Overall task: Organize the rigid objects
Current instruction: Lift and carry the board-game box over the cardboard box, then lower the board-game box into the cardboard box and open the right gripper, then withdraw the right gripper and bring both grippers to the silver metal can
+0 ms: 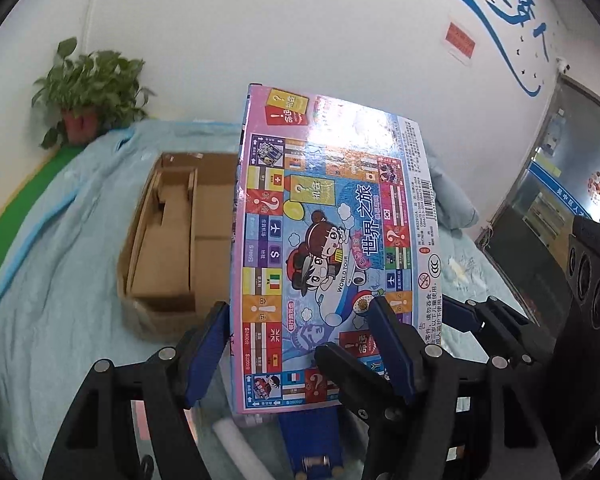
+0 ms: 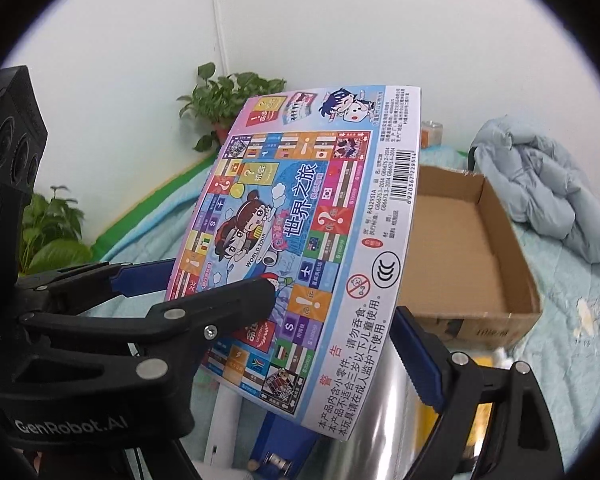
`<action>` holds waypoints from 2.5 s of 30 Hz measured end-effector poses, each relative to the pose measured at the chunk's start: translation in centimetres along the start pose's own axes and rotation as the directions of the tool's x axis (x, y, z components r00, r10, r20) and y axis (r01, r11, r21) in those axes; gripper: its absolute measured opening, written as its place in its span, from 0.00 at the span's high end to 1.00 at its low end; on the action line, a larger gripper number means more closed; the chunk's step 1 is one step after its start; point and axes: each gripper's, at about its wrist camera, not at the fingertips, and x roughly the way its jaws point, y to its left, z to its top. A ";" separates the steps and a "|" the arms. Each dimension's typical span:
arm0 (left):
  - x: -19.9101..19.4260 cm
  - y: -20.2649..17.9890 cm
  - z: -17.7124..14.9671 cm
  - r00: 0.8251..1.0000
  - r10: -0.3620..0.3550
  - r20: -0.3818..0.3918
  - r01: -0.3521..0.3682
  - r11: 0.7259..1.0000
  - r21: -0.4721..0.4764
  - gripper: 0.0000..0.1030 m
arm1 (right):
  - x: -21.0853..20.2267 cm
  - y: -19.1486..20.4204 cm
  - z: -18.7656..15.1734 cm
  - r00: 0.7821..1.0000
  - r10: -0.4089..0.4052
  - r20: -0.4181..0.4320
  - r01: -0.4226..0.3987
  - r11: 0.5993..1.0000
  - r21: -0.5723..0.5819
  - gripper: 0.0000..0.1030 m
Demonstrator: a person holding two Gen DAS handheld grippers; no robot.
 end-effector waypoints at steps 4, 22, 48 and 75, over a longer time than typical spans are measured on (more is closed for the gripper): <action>1.3 -0.4 4.1 1.000 0.010 0.020 -0.011 0.999 0.039 0.34 | 0.8 -1.3 2.7 1.000 -0.010 0.027 0.010 1.000 -0.008 0.15; 12.5 2.9 13.1 0.993 0.068 -0.095 -0.067 0.998 0.013 0.34 | 9.1 -4.8 7.7 0.992 0.067 -0.104 -0.065 0.998 0.022 0.15; 15.3 9.4 4.6 0.974 0.083 -0.213 -0.097 0.994 -0.056 0.52 | 21.4 -8.2 1.8 0.802 0.220 -0.554 -0.194 0.975 0.107 0.34; 5.3 3.9 1.9 0.946 0.239 0.218 -0.247 0.969 0.007 0.00 | 4.0 -11.0 -0.8 0.965 -0.253 -0.065 0.258 0.962 0.085 0.66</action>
